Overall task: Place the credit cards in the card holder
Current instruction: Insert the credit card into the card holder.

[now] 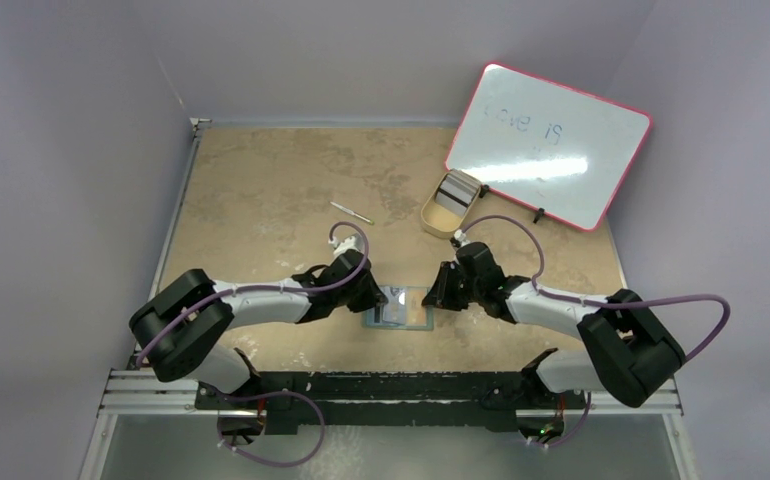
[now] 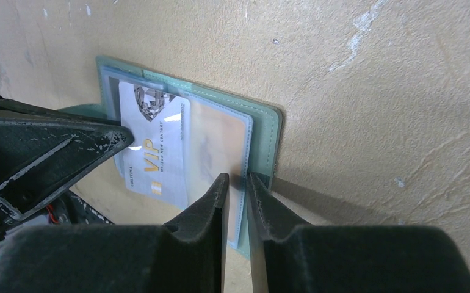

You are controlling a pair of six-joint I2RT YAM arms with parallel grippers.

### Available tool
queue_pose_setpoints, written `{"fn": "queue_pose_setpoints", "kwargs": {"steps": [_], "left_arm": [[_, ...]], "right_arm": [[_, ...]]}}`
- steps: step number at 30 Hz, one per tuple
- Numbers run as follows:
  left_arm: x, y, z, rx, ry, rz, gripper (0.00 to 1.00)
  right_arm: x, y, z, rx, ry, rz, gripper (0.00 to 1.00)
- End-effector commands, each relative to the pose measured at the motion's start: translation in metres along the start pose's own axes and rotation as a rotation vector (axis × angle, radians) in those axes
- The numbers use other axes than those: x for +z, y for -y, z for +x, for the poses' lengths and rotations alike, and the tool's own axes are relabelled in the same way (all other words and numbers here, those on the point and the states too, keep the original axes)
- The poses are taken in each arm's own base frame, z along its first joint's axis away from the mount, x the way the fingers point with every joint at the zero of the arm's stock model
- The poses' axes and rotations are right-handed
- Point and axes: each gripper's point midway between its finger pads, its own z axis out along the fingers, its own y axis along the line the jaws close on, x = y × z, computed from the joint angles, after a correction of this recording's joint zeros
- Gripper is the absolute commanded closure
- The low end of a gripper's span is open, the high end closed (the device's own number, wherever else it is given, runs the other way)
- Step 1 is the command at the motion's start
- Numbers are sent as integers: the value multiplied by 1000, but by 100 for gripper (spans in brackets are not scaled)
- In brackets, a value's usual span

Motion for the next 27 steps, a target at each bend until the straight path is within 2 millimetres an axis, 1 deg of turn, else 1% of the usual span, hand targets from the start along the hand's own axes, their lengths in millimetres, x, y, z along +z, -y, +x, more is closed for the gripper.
{"fn": "queue_pose_setpoints", "kwargs": {"steps": [1,12,15,20,22,27], "left_arm": [[7,4,0,-26,22,36,100],[10,5,15,-26,9,38,100],[9,2,11,-7,43,20,100],[3,-10,-6,79,122,-54,100],[-2,-10,-11,98,145,-58,100],[-8,-7,-16,111,174,-35,100]], "right_arm": [[3,3,7,-5,-11,5,82],[3,1,8,16,-8,-8,81],[3,1,8,18,-8,-11,82],[2,2,8,20,-6,-10,82],[1,2,9,21,-4,-10,82],[1,2,9,23,-2,-10,82]]}}
